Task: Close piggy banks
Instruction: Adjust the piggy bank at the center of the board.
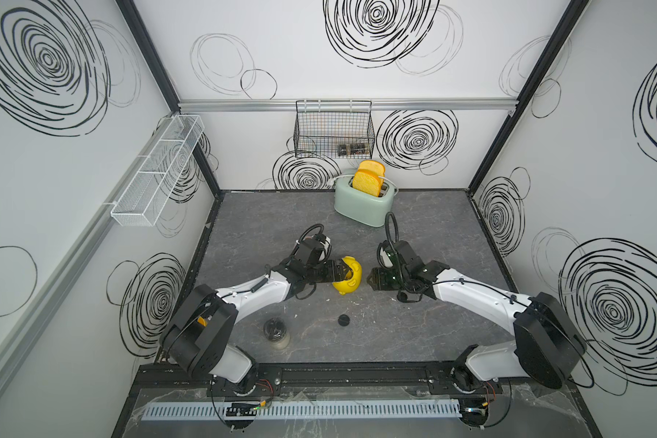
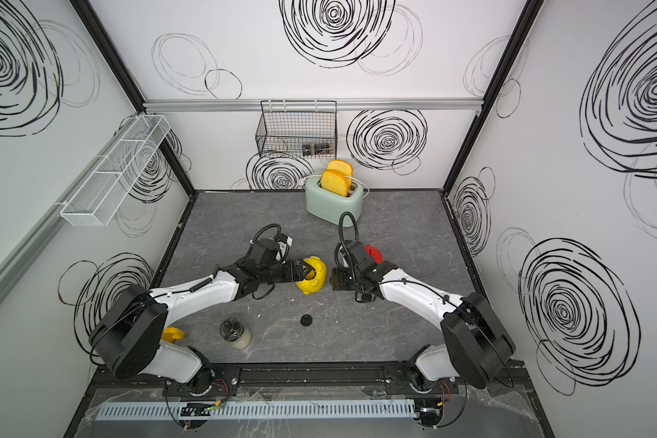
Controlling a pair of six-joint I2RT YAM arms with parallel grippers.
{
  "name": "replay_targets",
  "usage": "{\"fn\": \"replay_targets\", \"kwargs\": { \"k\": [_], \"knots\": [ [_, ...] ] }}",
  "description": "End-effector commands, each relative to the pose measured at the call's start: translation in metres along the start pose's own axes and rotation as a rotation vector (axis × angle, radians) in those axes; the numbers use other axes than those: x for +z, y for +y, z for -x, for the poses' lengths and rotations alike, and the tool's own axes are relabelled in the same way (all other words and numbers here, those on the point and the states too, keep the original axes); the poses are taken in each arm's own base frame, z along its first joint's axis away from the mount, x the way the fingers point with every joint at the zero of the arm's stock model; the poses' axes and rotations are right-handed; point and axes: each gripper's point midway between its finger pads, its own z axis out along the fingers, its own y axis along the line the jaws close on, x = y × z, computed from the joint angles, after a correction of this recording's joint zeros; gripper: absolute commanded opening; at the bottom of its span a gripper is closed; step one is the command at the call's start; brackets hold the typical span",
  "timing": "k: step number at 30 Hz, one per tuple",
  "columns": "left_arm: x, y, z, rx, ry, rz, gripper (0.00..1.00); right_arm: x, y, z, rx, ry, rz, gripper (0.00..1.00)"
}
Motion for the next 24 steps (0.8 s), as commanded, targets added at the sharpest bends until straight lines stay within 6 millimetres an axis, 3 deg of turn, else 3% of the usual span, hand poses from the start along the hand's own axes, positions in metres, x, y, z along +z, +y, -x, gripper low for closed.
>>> {"fn": "replay_targets", "kwargs": {
  "k": [1,12,24],
  "knots": [
    [-0.005,-0.015,0.002,0.016,-0.026,-0.053,0.82,-0.004,0.004,0.003,0.0,-0.024,0.012,0.62],
    [-0.003,-0.022,-0.01,0.006,-0.004,-0.101,0.82,-0.004,0.004,0.003,-0.006,-0.025,0.015,0.62],
    [-0.013,-0.029,-0.005,-0.011,-0.028,-0.148,0.81,0.003,0.008,0.004,-0.016,-0.007,0.023,0.62]
  ]
}}
